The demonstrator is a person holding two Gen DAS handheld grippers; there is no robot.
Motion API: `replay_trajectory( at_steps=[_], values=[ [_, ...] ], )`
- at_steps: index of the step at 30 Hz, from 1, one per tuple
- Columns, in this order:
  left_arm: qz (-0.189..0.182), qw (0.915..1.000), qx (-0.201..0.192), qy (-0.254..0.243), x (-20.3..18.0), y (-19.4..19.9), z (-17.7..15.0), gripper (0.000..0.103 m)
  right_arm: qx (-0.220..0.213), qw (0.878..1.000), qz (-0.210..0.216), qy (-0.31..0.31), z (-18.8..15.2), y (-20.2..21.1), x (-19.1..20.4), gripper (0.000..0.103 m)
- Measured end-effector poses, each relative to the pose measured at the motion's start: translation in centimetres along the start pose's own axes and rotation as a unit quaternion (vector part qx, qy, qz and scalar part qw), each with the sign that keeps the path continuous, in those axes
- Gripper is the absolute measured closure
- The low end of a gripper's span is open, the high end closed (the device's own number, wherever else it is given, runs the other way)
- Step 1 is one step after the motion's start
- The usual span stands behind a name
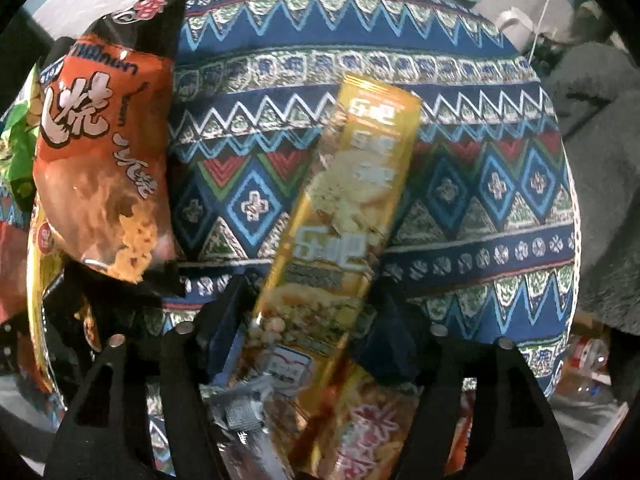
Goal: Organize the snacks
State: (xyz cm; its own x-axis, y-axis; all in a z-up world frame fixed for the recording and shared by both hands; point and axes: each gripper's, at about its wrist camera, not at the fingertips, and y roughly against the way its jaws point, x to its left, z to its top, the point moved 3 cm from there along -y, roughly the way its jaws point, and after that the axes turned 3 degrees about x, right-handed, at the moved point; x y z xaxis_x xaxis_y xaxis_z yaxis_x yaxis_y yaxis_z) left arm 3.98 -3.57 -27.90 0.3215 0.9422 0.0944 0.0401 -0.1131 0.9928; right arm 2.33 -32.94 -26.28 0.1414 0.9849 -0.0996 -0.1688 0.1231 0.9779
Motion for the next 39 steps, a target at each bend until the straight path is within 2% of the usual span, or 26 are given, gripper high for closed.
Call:
replay_trajectory(
  at_steps=[2,3,5,7,10,11,13,18,25,32,39],
  values=[
    [0.004,0.9998,-0.014,-0.011,-0.3,0.0,-0.1,0.003,-0.01,1.0,-0.003,0.008,0.2,0.0,1.0,0.039],
    [0.005,0.9997,-0.022,-0.014,-0.7,0.1,-0.3,0.007,-0.015,1.0,-0.005,0.008,0.3,0.1,1.3,0.046],
    [0.015,0.9988,-0.039,-0.025,-1.9,0.8,-1.2,0.017,-0.029,0.999,-0.005,0.014,0.6,0.5,1.9,0.072],
    [0.015,0.9981,-0.052,-0.031,-2.2,1.3,-1.1,0.041,-0.038,0.999,-0.001,0.018,1.4,0.4,2.2,0.073],
    [0.01,0.9976,-0.064,-0.026,-1.6,2.2,-0.7,0.058,-0.057,0.998,0.003,0.005,2.6,0.6,1.8,0.075],
    [0.006,0.9974,-0.068,-0.024,-1.5,2.5,-0.6,0.059,-0.065,0.998,0.014,-0.004,3.1,0.8,1.4,0.075],
    [0.0,0.9969,-0.076,-0.02,-1.3,3.3,-0.4,0.068,-0.079,0.996,0.024,-0.017,4.6,1.0,-0.1,0.075],
    [-0.005,0.9947,-0.101,-0.015,-1.8,6.3,-0.4,0.07,-0.12,0.992,0.035,-0.033,6.6,3.8,-2.8,0.075],
    [0.005,0.988,-0.154,-0.009,-1.3,10.5,0.2,0.07,-0.195,0.98,0.036,-0.024,7.5,8.4,-1.7,0.075],
    [-0.003,0.9807,-0.195,0.013,0.0,14.1,0.3,0.07,-0.244,0.969,0.038,-0.015,6.3,13.0,1.3,0.075],
    [0.0,0.9737,-0.226,0.026,2.0,14.3,0.3,0.07,-0.276,0.96,0.046,-0.007,5.1,15.2,2.7,0.075]
  ],
)
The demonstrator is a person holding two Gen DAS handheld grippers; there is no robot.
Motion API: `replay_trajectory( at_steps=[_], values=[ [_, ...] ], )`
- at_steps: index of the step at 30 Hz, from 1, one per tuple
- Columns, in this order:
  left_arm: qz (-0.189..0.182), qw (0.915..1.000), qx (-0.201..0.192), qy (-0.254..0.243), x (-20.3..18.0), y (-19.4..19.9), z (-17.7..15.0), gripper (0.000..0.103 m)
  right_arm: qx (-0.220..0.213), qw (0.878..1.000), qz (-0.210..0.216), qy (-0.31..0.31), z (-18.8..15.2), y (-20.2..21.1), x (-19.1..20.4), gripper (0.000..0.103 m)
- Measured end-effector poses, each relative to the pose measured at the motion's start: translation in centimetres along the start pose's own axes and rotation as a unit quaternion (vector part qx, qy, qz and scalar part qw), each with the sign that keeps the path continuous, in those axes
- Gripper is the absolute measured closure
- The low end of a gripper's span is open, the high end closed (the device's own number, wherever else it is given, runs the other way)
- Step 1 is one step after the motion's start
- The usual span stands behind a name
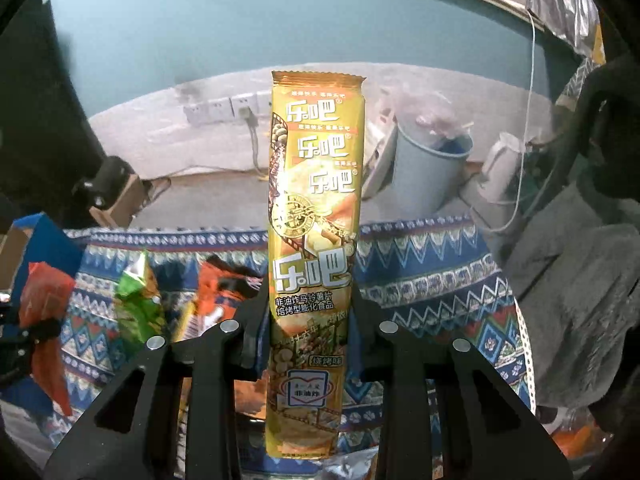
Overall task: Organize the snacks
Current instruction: 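Carry the red-orange bag with left while right carries the yellow pack toward the box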
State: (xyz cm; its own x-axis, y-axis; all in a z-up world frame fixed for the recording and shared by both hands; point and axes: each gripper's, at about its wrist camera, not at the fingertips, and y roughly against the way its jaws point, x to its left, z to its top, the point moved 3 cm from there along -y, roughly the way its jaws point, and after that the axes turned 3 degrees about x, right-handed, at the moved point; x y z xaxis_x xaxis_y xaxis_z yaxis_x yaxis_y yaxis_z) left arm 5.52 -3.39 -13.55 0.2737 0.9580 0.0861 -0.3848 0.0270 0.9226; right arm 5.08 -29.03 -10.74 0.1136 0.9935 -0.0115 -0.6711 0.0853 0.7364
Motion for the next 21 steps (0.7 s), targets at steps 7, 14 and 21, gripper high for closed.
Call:
replay_trajectory(
  at_steps=[7,14,21],
  values=[
    [0.0,0.9996,-0.028,0.009,0.8,2.2,0.8,0.07,-0.025,0.999,0.022,0.008,1.0,2.0,1.6,0.075],
    [0.01,0.9985,-0.053,0.008,1.8,4.4,0.9,0.07,-0.026,0.998,0.044,0.025,1.6,3.0,4.2,0.075],
    [0.011,0.9976,-0.062,0.029,4.1,5.7,0.4,0.07,-0.023,0.996,0.076,0.043,1.9,4.2,7.5,0.075]
  ],
)
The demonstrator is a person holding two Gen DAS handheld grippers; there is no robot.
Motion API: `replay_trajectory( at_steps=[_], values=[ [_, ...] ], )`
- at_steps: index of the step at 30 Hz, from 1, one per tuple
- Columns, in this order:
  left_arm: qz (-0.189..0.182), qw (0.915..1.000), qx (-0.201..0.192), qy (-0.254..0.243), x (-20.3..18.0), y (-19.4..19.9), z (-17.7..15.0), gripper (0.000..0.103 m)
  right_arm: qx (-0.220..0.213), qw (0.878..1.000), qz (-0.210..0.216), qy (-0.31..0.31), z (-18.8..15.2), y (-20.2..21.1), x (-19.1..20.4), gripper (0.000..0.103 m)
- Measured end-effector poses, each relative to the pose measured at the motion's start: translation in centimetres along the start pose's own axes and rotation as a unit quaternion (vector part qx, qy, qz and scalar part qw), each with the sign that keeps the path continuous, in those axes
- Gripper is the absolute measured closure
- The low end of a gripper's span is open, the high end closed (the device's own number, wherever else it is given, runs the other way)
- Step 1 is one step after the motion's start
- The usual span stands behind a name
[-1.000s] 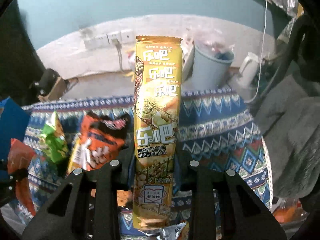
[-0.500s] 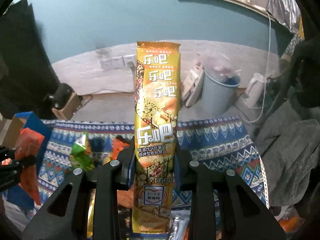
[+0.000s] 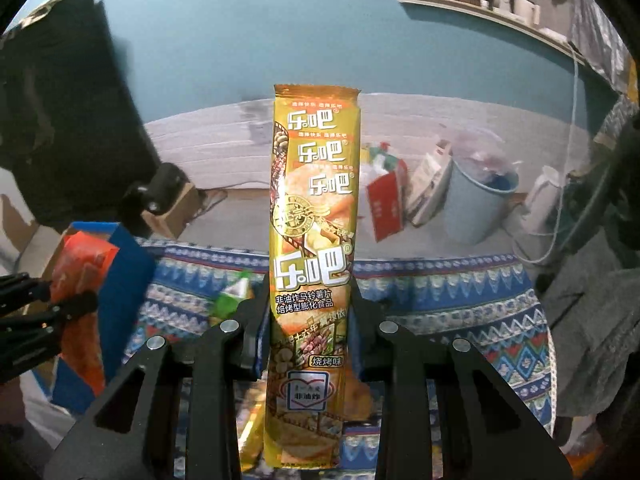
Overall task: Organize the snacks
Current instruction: 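Carry the red-orange bag with left while right carries the yellow pack toward the box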
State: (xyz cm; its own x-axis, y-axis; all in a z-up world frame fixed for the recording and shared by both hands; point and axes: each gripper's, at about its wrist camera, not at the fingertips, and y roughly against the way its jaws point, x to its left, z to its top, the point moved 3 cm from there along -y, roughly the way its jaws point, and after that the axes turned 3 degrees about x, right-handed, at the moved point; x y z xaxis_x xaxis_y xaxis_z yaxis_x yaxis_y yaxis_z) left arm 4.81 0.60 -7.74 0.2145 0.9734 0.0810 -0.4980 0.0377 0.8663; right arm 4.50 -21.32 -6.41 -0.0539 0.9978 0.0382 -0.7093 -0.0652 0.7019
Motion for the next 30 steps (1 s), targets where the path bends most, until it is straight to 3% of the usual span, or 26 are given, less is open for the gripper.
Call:
replay_trajectory(
  at_steps=[15,30],
  values=[
    [0.009,0.9964,-0.003,0.084,8.5,1.4,-1.9,0.07,0.016,0.997,0.05,0.052,0.5,-0.6,8.2,0.075],
    [0.013,0.9889,0.057,0.136,14.4,-2.0,-6.0,0.07,0.036,0.99,0.09,0.1,0.6,-2.4,15.8,0.075]
  ],
)
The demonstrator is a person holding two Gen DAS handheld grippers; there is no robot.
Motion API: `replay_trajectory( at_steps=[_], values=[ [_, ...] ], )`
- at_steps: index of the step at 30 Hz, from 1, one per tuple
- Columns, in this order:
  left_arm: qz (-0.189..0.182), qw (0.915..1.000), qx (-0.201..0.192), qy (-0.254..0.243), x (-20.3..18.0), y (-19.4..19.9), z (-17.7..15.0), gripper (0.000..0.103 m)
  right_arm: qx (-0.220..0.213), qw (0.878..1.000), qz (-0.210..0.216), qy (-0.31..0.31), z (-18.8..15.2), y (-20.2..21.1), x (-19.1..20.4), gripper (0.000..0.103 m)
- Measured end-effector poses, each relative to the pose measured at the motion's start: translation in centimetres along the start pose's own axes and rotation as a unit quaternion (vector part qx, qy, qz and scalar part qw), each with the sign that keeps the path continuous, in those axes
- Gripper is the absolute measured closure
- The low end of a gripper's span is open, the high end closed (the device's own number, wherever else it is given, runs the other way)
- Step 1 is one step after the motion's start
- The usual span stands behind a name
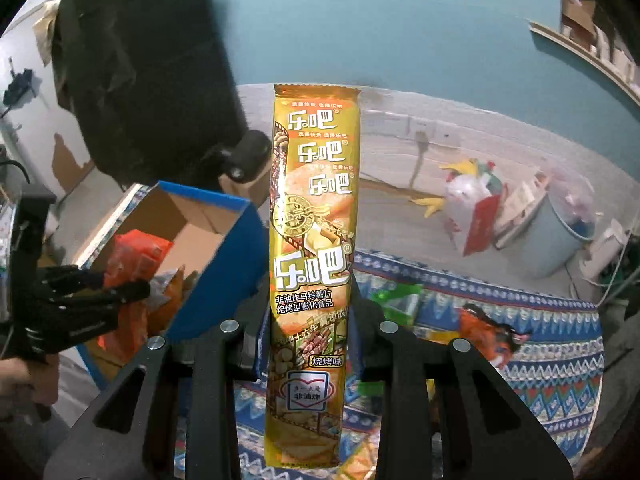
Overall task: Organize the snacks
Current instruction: 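Carry the red-orange bag with left while right carries the yellow pack toward the box, then release the red-orange bag into the box with left while right drops the yellow pack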
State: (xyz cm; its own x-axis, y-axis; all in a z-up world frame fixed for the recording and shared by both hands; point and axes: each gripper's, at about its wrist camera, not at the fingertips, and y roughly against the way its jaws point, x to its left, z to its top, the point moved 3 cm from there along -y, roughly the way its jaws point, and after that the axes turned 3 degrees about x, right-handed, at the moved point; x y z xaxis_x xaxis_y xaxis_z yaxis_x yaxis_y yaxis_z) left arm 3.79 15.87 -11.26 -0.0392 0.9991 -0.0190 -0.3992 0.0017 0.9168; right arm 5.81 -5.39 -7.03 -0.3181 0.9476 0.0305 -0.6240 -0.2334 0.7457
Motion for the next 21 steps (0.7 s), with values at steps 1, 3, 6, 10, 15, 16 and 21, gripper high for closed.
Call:
replay_trajectory(
  at_steps=[1,3,6,10,15,16,21],
  values=[
    [0.003,1.0,0.002,0.002,0.4,-0.1,-0.2,0.07,0.001,1.0,0.003,0.003,0.1,-0.2,0.4,0.075],
    [0.014,0.9999,0.004,0.002,1.0,-0.2,-0.4,0.07,0.004,1.0,0.007,0.01,0.3,-0.6,1.4,0.075],
    [0.021,0.9997,0.008,0.01,2.1,-0.4,-0.9,0.07,0.009,1.0,0.016,0.019,0.6,-1.3,2.9,0.075],
    [0.022,0.9995,0.005,0.023,3.5,-0.2,-1.1,0.07,0.016,0.999,0.027,0.031,0.9,-2.2,5.0,0.075],
    [0.022,0.999,0.0,0.04,5.2,0.5,-1.3,0.07,0.024,0.998,0.04,0.047,1.4,-3.7,7.8,0.075],
    [0.022,0.9988,-0.002,0.043,5.5,0.6,-1.4,0.07,0.025,0.998,0.042,0.049,1.4,-3.9,8.0,0.075],
    [0.028,0.9979,-0.012,0.057,7.3,1.4,-1.5,0.07,0.03,0.996,0.058,0.055,2.1,-4.9,10.6,0.075]
  ],
)
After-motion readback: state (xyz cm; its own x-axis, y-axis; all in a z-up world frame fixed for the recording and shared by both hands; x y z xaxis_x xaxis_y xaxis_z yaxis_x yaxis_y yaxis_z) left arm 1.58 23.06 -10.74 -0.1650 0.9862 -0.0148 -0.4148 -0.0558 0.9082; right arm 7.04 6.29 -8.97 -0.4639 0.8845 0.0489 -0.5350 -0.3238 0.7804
